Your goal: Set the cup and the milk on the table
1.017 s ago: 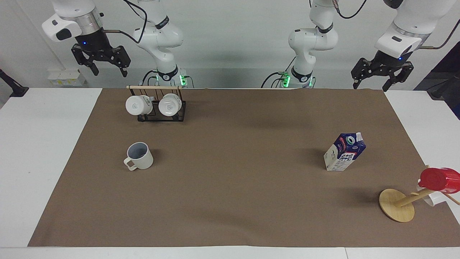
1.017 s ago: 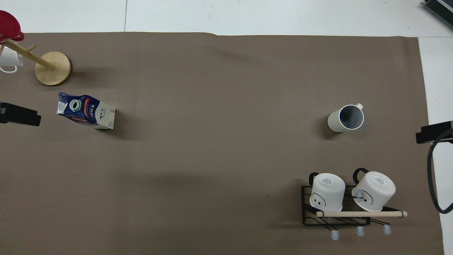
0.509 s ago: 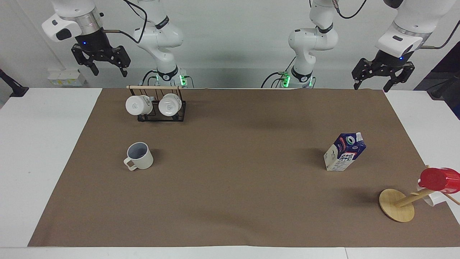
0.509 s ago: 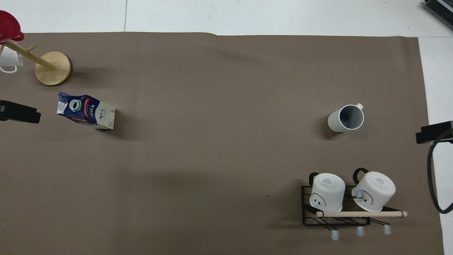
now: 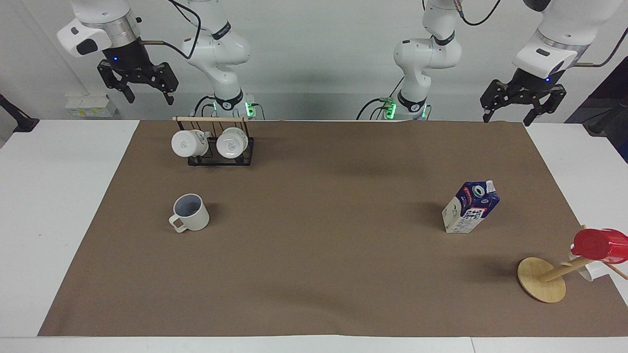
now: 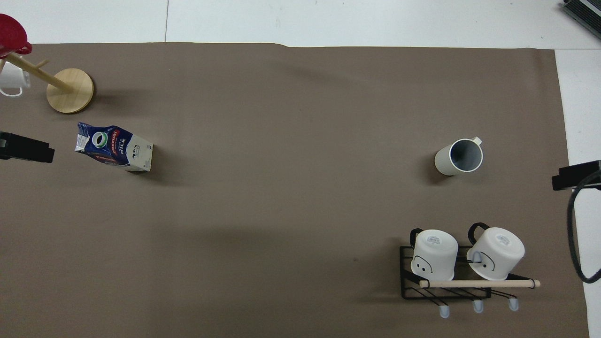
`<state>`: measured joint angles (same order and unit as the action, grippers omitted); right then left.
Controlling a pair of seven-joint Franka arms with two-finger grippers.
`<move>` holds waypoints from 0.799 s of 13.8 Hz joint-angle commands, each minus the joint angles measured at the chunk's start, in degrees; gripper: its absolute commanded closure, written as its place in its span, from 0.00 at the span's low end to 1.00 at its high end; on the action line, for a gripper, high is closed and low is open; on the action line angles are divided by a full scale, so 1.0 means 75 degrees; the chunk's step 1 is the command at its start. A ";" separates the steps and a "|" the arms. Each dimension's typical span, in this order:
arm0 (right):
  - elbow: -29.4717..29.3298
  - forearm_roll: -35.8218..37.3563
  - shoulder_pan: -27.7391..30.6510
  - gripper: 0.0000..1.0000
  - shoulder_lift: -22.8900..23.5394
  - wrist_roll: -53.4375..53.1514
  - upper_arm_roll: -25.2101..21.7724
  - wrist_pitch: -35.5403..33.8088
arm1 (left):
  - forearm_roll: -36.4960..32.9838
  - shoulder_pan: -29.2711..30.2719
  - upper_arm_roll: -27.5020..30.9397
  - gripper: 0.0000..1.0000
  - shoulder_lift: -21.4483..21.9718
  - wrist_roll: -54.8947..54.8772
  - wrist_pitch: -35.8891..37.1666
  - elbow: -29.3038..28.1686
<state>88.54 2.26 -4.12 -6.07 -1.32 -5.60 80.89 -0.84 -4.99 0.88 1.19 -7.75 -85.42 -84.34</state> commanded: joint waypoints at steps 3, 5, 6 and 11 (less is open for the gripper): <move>0.0919 -0.0021 0.0046 0.00 -0.0117 0.0247 0.0032 0.1105 | 0.0101 0.0020 0.0023 0.00 -0.0006 -0.0103 -0.0071 0.0019; 0.1493 -0.0009 -0.0014 0.00 -0.0059 0.0223 0.0078 0.2043 | 0.0089 0.0020 0.0023 0.00 0.0006 -0.0103 -0.0060 0.0019; 0.1646 -0.0009 -0.0014 0.00 0.0023 0.0235 0.0113 0.2268 | 0.0089 0.0020 0.0023 0.00 0.0006 -0.0103 -0.0071 0.0019; 0.2163 -0.0021 -0.0318 0.00 0.0960 0.0188 0.0137 0.3509 | 0.0077 0.0020 0.0023 0.00 0.0029 -0.0103 -0.0083 0.0019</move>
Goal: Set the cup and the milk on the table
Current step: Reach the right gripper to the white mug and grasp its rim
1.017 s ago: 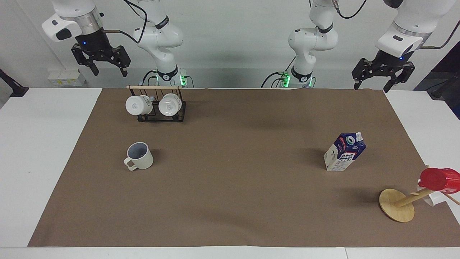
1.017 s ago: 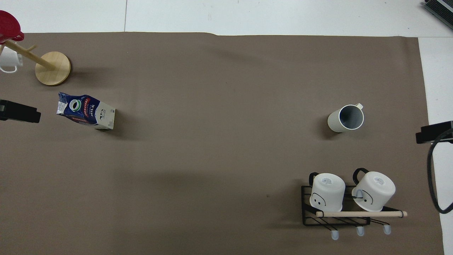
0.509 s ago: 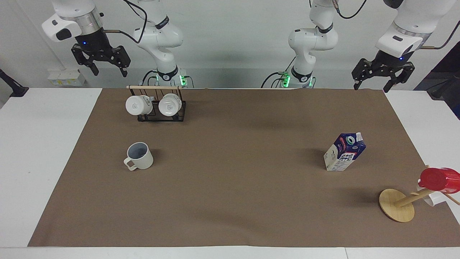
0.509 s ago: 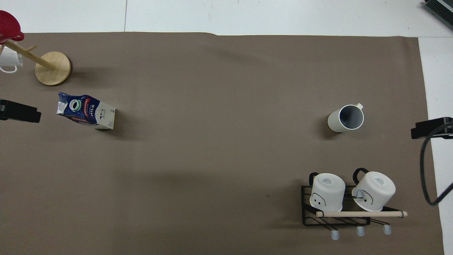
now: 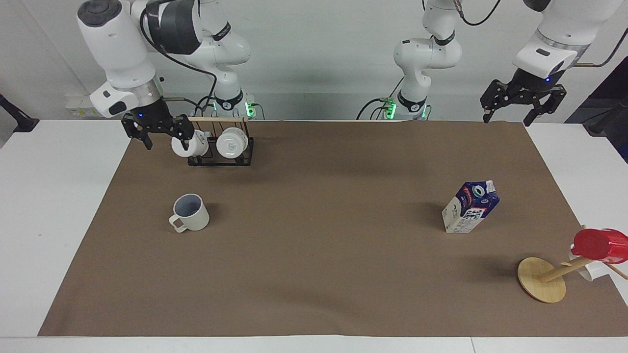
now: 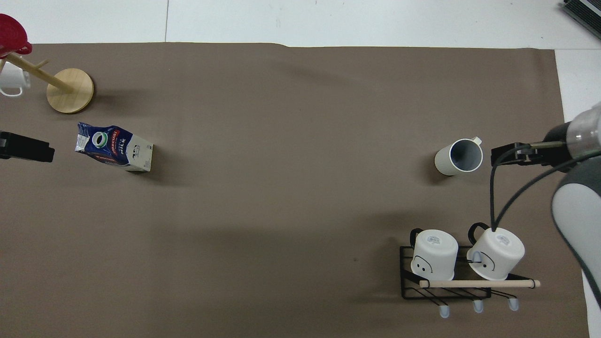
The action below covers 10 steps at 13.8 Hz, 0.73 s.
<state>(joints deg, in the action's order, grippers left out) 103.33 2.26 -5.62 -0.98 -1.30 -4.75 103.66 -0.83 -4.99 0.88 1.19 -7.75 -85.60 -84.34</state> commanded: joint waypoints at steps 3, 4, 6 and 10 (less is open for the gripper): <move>0.0705 -0.0020 -0.0211 0.00 0.0670 0.0162 0.0024 0.1420 | 0.0076 0.0032 0.0023 0.00 0.0029 -0.0103 -0.0059 0.0019; 0.0986 -0.0020 -0.0211 0.00 0.0693 0.0151 0.0024 0.1865 | 0.0076 0.0032 0.0023 0.00 0.0029 -0.0103 -0.0059 0.0019; 0.1245 -0.0020 -0.0211 0.00 0.0740 0.0150 0.0024 0.2267 | 0.0076 0.0032 0.0035 0.00 0.0029 -0.0114 -0.0059 0.0019; 0.1667 -0.0020 -0.0211 0.00 0.0986 0.0092 0.0024 0.3075 | 0.0076 0.0032 0.0035 0.00 0.0041 -0.0115 -0.0059 -0.0005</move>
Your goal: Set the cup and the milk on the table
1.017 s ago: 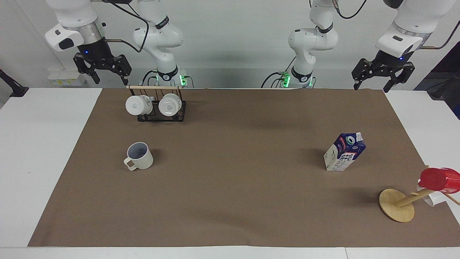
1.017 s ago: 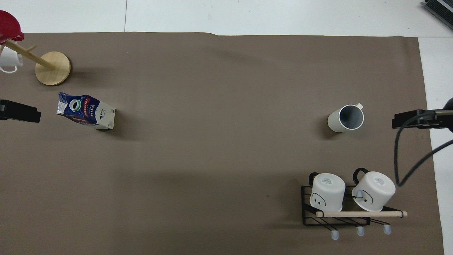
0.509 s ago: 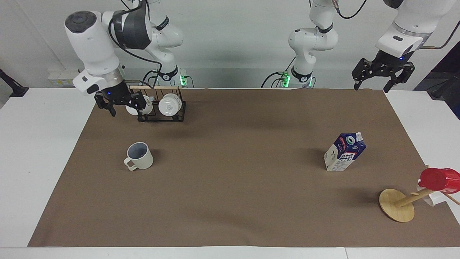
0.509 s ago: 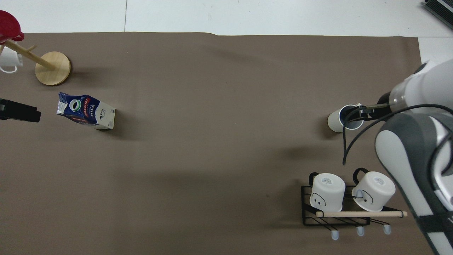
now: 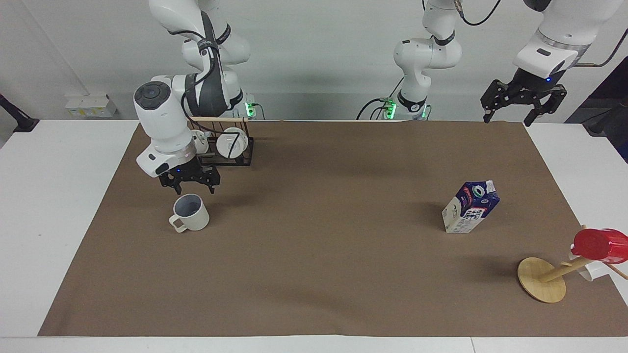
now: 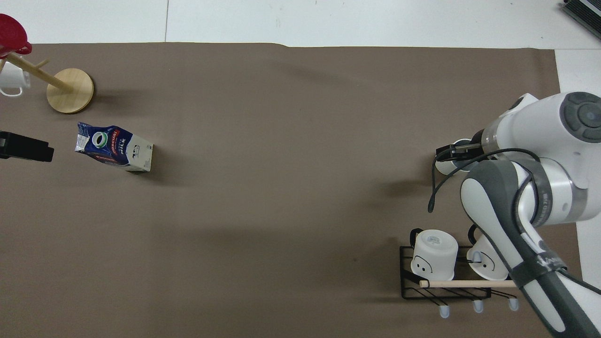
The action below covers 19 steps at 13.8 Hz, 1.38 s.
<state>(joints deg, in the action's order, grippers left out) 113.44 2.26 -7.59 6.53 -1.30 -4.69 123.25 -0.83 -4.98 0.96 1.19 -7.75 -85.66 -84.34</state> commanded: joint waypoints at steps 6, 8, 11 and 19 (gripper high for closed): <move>0.0999 -0.0020 0.0075 0.00 0.0289 0.0115 0.0016 0.1740 | 0.0075 0.0079 0.0012 0.00 0.0041 -0.0114 -0.0051 -0.0005; 0.1094 -0.0020 0.0063 0.00 0.0383 0.0115 0.0016 0.2034 | 0.0075 0.0079 0.0024 0.00 0.0041 -0.0114 -0.0051 -0.0005; 0.1094 -0.0020 0.0075 0.20 0.0395 0.0244 0.0016 0.2047 | 0.0075 0.0079 0.0024 0.00 0.0041 -0.0114 -0.0051 -0.0005; 0.1012 -0.0020 0.0075 1.00 0.0453 0.0186 0.0016 0.1976 | 0.0075 0.0079 0.0024 0.00 0.0041 -0.0114 -0.0051 -0.0005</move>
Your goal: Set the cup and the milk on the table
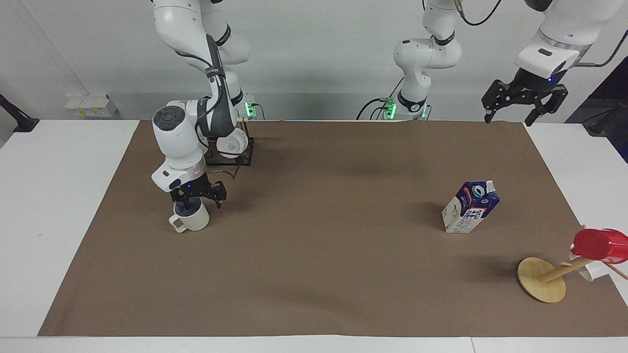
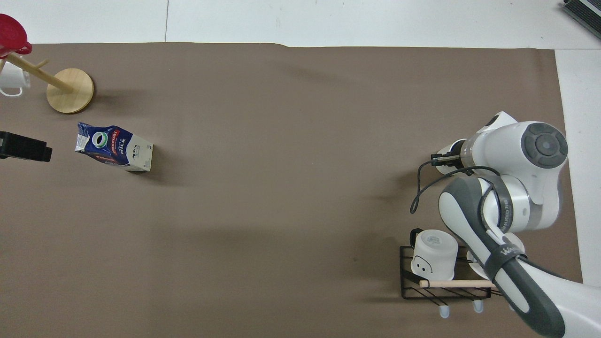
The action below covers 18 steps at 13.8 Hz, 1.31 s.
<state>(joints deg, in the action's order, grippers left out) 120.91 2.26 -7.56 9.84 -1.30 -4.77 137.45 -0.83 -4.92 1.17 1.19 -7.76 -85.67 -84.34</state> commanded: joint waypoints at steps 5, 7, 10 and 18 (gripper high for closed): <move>-0.0534 -0.0020 -0.0047 1.00 -0.0023 -0.0213 0.0038 -0.0394 | 0.0076 0.0070 -0.0003 0.00 0.0052 -0.0114 -0.0050 -0.0017; -0.0921 -0.0020 -0.0222 1.00 -0.0151 -0.0109 0.0062 -0.1074 | 0.0076 0.0070 -0.0003 0.00 0.0052 -0.0114 -0.0050 -0.0017; -0.1530 -0.0172 -0.0282 1.00 -0.0304 -0.0237 0.0693 -0.2115 | 0.0076 0.0058 -0.0003 0.00 0.0075 -0.0114 -0.0050 -0.0052; -0.2362 -0.0234 -0.1744 1.00 0.0315 -0.2168 0.1456 -0.2190 | 0.0076 0.0070 -0.0003 0.00 0.0075 -0.0114 -0.0027 -0.0052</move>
<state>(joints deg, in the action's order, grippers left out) 106.43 -1.67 -17.44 9.03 -13.64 6.07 120.93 -0.83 -4.92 1.17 1.19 -7.76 -85.67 -84.34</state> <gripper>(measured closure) 0.956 0.000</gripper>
